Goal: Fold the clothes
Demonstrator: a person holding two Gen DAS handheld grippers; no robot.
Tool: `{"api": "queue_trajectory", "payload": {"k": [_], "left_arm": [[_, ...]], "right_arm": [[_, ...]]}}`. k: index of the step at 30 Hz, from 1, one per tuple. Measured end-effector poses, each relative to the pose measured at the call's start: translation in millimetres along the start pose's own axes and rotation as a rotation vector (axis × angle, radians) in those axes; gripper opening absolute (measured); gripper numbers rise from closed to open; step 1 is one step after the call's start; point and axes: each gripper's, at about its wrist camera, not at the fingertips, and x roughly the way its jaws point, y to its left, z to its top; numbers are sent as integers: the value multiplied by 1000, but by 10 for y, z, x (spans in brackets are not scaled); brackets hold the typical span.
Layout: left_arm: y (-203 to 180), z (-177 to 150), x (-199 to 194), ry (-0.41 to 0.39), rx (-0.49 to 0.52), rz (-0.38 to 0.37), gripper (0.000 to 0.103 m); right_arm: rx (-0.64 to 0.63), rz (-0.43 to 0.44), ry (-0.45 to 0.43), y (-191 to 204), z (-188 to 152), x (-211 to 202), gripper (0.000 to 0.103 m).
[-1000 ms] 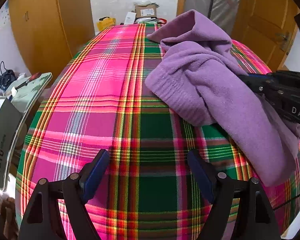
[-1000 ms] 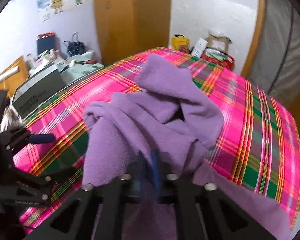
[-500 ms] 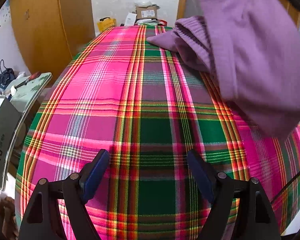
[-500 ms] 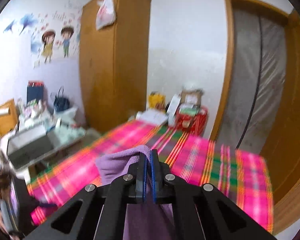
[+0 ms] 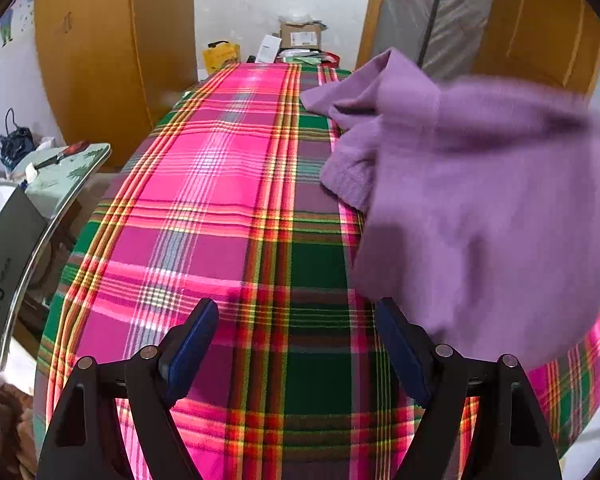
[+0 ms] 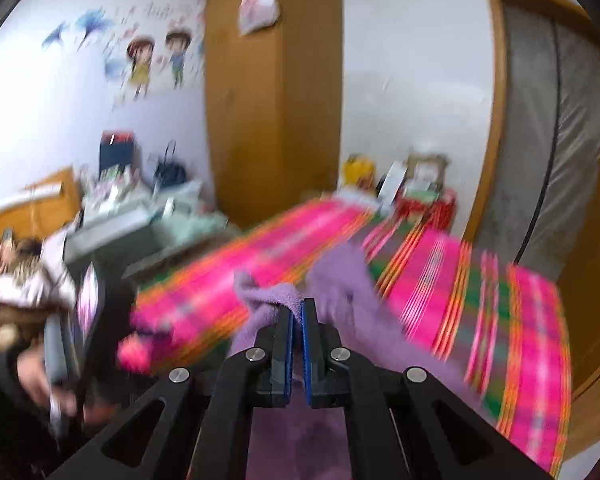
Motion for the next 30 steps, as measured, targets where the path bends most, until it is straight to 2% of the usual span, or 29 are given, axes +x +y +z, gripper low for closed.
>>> {"api": "queue_trajectory", "payload": {"k": [7, 10, 18, 25, 30], "left_arm": [[103, -48, -141, -22, -44, -29, 82], [105, -68, -222, -38, -60, -43, 82], [-5, -96, -483, -90, -48, -106, 82], [-52, -127, -569, -101, -76, -245, 82], [-128, -150, -610, -96, -56, -252, 82]], "right_arm": [[55, 71, 202, 165, -692, 191, 6], [56, 92, 240, 252, -923, 229, 8], [83, 139, 267, 363, -1107, 346, 12], [110, 150, 273, 329, -1157, 409, 12], [128, 159, 273, 299, -1107, 459, 12]]}}
